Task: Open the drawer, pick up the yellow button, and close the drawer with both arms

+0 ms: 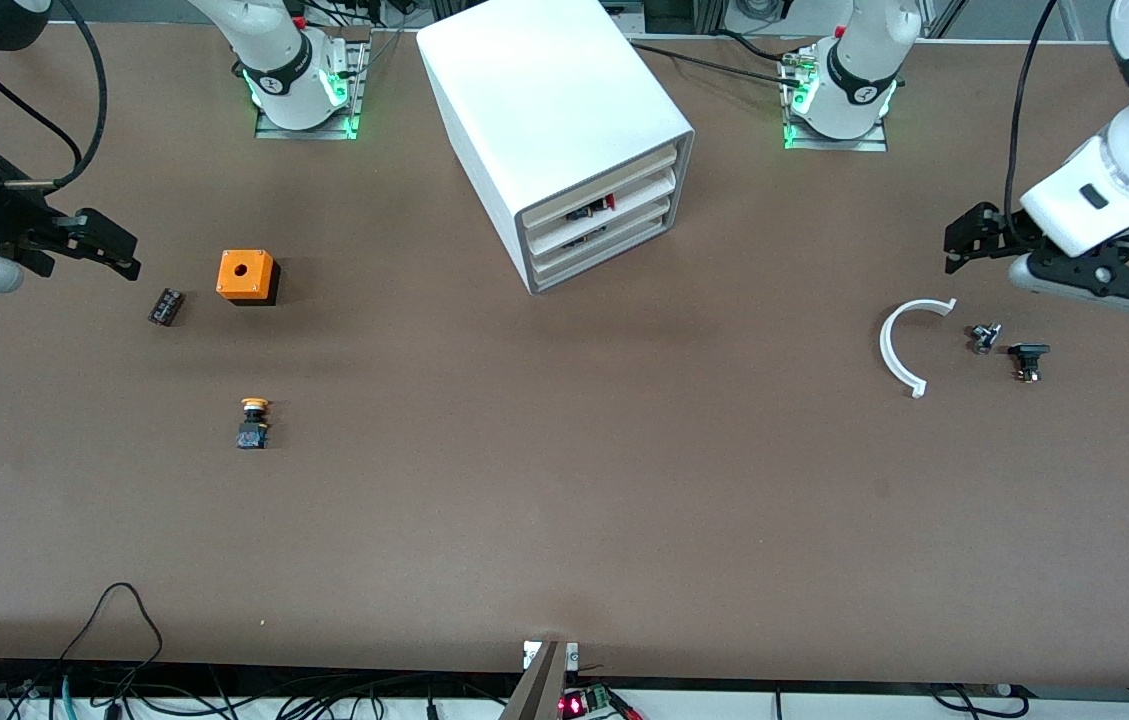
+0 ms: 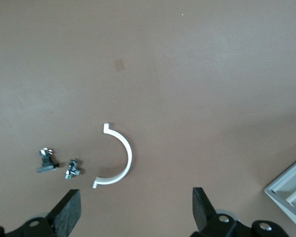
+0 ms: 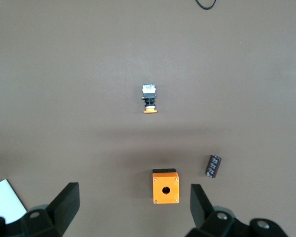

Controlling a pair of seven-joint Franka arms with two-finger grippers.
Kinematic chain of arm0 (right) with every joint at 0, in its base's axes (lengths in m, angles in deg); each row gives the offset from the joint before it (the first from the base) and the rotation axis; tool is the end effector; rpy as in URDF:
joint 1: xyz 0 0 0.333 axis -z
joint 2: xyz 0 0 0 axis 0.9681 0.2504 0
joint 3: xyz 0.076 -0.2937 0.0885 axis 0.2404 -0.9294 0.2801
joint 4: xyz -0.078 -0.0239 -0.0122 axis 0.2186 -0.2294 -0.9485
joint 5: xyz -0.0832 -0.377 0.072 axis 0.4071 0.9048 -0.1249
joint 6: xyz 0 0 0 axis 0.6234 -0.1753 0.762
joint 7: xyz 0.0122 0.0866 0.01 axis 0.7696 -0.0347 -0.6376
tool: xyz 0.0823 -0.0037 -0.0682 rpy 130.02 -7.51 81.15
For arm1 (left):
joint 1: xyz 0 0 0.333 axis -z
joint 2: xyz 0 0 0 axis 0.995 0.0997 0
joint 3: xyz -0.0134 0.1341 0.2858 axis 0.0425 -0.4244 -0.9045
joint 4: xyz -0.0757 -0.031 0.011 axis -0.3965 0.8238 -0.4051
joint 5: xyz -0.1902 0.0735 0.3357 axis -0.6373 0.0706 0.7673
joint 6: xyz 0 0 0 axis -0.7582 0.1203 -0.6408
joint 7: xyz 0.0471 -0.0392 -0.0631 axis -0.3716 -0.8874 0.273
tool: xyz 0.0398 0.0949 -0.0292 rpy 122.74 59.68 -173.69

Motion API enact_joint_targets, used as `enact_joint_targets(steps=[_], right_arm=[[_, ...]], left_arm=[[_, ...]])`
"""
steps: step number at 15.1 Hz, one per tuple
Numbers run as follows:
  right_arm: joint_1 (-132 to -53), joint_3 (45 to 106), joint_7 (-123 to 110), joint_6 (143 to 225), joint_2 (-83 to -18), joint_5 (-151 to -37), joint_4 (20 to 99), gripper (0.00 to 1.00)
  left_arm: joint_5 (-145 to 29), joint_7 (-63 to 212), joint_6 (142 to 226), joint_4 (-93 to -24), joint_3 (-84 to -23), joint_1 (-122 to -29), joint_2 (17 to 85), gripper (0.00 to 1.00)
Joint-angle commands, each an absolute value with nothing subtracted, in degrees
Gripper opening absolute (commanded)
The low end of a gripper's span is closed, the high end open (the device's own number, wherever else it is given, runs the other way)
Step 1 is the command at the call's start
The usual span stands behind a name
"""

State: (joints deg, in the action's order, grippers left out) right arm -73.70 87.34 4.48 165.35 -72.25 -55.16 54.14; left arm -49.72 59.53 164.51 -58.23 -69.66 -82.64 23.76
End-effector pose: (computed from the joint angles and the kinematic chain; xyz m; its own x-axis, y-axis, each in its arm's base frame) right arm 0.5702 0.0403 0.5949 0.9991 -0.0208 0.0375 -0.0217 -0.9995 0.0236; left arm 0.5509 -0.0381 0.5705 0.9777 -0.2094 -0.0147 -0.2091 -0.9777 0.0182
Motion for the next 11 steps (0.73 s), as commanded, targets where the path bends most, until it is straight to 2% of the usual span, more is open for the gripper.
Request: enact_joint_targets(steps=[1,11], right_arm=[[-73.57,88.33,4.84,163.81,-71.54,-53.99,51.35,0.99],[-73.21,88.16,5.45,163.81,-71.01,-54.34,51.17,0.99]], left_arm=[[-51.65,58.72,166.31,-61.7,-73.03,-80.59,20.23,0.99],[-48.66,63.39,161.92,-57.92,-71.45,-80.41,21.82,1.0]])
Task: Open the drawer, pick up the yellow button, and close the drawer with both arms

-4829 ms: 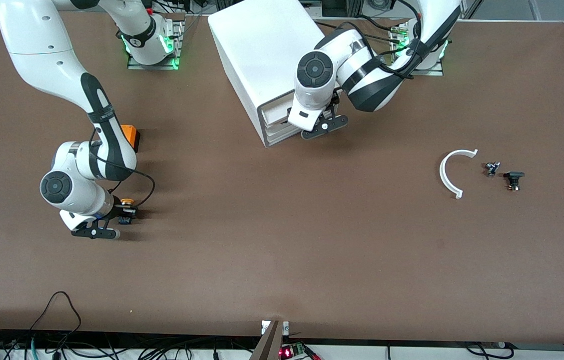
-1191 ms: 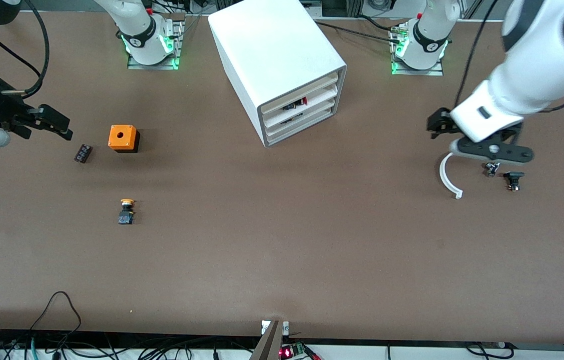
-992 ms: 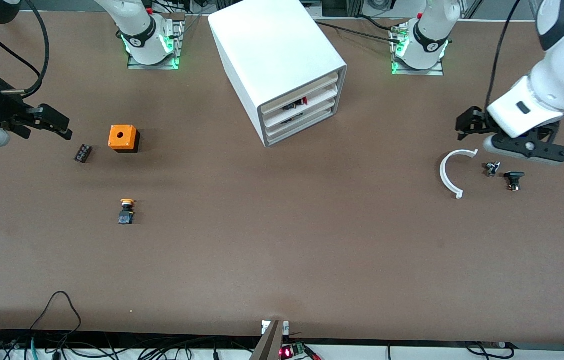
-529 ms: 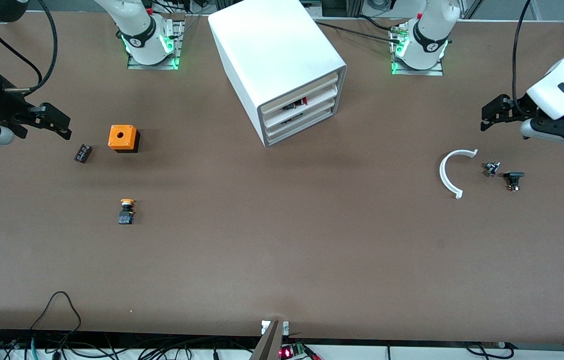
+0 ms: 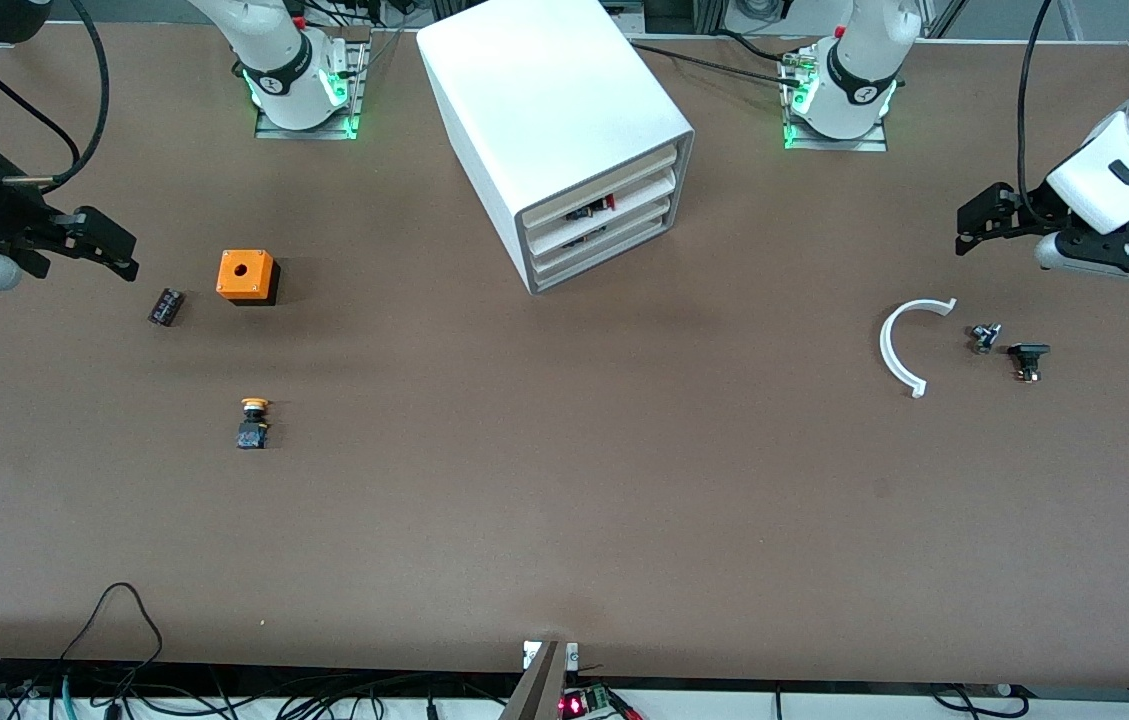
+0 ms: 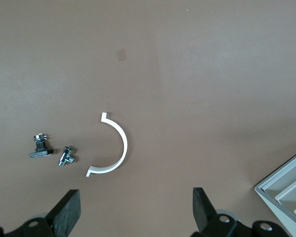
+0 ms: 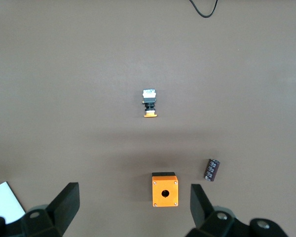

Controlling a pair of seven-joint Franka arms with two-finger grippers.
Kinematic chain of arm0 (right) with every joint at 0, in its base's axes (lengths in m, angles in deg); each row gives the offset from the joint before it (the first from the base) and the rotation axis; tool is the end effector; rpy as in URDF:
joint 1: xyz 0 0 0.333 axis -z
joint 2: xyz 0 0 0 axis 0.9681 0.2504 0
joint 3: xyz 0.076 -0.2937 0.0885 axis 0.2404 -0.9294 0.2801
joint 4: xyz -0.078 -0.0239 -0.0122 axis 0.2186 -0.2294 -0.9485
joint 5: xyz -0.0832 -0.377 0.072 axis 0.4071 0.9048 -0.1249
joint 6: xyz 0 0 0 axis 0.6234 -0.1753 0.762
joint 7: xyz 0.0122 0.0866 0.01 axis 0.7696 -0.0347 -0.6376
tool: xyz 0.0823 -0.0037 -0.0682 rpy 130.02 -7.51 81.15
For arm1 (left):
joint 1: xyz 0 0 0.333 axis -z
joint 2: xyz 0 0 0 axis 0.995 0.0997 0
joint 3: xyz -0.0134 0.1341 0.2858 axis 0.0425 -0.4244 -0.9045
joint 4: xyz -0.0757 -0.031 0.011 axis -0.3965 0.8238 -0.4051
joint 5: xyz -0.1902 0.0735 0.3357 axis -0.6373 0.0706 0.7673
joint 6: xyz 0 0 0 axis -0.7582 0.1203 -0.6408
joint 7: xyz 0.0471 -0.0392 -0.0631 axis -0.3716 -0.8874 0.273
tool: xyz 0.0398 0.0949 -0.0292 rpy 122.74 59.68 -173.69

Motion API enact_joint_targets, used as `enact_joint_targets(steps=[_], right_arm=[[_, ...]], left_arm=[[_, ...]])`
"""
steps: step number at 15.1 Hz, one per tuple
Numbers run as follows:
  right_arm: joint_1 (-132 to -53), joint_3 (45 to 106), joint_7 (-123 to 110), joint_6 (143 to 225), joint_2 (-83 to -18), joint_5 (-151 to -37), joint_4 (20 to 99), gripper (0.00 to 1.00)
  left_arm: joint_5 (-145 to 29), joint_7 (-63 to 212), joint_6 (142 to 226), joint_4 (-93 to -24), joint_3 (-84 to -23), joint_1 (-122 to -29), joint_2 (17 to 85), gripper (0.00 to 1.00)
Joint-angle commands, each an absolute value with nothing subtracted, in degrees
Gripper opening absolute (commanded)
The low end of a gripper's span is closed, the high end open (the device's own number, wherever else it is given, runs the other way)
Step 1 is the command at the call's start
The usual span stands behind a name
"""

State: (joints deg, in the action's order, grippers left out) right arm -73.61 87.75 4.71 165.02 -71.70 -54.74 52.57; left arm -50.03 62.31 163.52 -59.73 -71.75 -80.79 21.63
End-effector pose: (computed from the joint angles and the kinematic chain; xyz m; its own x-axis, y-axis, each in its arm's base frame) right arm 0.5733 0.0427 0.6021 0.9986 -0.0187 0.0503 -0.0202 -0.9994 0.0282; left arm 0.5381 -0.0353 0.5768 0.9873 -0.1573 -0.0212 -0.1568 -0.9873 0.0243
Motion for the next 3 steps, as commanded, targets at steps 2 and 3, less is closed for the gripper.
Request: enact_joint_targets(steps=[2,3], right_arm=[[-73.21,88.07,5.19,163.81,-71.01,-54.25,51.26,0.99],[-73.21,88.07,5.1,163.81,-71.01,-54.25,51.26,0.99]], left_arm=[[-48.66,63.48,161.39,-57.57,-71.36,-80.41,21.99,1.0],[-48.66,63.57,161.22,-57.56,-71.27,-80.41,21.99,1.0]])
